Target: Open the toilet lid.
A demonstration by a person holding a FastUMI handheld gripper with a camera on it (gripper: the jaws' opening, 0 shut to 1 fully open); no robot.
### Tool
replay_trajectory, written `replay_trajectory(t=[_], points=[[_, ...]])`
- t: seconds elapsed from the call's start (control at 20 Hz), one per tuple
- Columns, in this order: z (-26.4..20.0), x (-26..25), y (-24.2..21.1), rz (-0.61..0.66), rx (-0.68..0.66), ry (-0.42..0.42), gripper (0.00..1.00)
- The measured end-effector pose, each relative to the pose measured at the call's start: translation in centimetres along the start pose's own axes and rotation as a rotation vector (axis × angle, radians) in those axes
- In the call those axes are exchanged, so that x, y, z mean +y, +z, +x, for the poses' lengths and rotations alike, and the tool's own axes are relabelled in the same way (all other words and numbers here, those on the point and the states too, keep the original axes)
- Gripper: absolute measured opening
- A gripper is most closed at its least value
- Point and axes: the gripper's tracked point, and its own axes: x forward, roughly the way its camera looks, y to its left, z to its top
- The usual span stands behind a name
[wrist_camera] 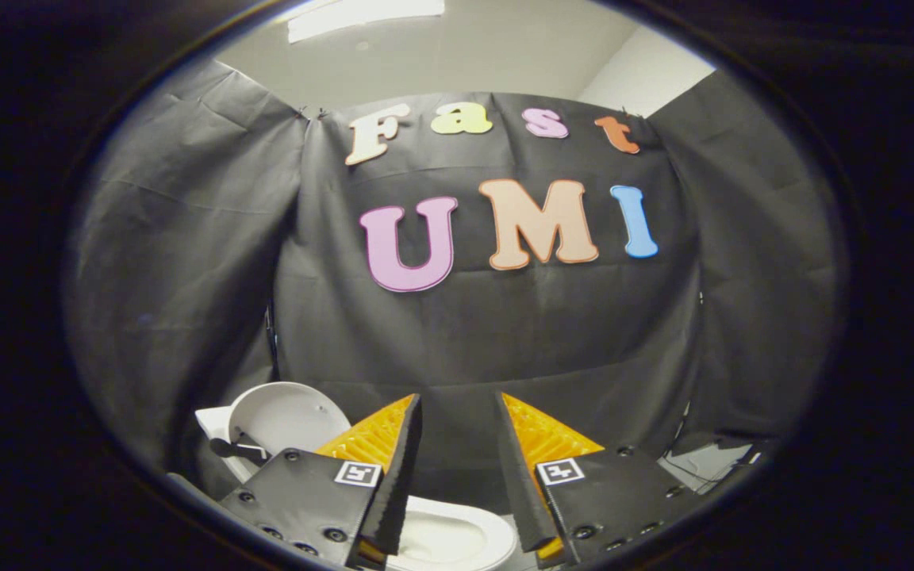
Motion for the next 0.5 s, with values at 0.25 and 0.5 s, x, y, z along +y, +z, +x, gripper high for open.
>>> replay_trajectory(t=[0.25, 0.5], points=[[-1.8, -3.4, -0.1, -0.07, 0.007, -0.015, 0.57], [-3.8, -6.3, -0.8, -0.08, -0.008, -0.016, 0.57]])
